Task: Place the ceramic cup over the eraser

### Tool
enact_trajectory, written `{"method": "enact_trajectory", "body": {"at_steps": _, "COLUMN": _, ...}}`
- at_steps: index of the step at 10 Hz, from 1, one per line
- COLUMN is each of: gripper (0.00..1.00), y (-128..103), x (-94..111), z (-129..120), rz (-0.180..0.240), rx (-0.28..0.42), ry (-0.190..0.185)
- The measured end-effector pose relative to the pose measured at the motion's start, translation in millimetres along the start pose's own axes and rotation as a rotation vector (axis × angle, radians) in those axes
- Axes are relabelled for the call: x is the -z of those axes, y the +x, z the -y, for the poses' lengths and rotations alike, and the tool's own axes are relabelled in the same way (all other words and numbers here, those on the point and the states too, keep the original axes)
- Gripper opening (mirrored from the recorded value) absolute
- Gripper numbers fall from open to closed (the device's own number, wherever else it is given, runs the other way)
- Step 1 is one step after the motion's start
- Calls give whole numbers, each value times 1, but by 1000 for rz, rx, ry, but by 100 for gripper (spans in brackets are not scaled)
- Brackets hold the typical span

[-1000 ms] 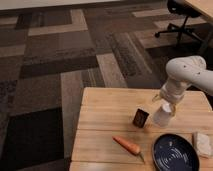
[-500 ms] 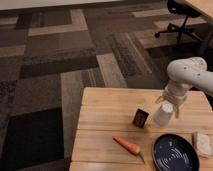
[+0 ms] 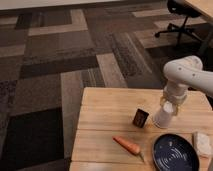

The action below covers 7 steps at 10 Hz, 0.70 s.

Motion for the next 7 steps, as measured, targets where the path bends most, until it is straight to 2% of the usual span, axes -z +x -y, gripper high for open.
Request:
{"method": "enact_trajectory", "body": {"at_steps": 1, "gripper": 0, "y": 0, "x": 7, "z": 0, "rz": 10, "rx": 3, "ry": -2}}
{"method": "enact_trajectory", "body": {"at_steps": 4, "gripper": 0, "y": 4, "x": 59, "z": -1, "rz": 87, "rx": 31, "ry": 3}}
{"method": "enact_trajectory", "body": {"at_steps": 5, "gripper": 0, "y": 8, "x": 70, "z": -6, "rz": 97, "rx": 45, "ry": -7}}
{"method": "enact_trajectory", "body": {"at_steps": 7, "gripper": 0, "y": 24, "x": 107, "z": -25, "rz": 136, "rx": 117, "ry": -46}}
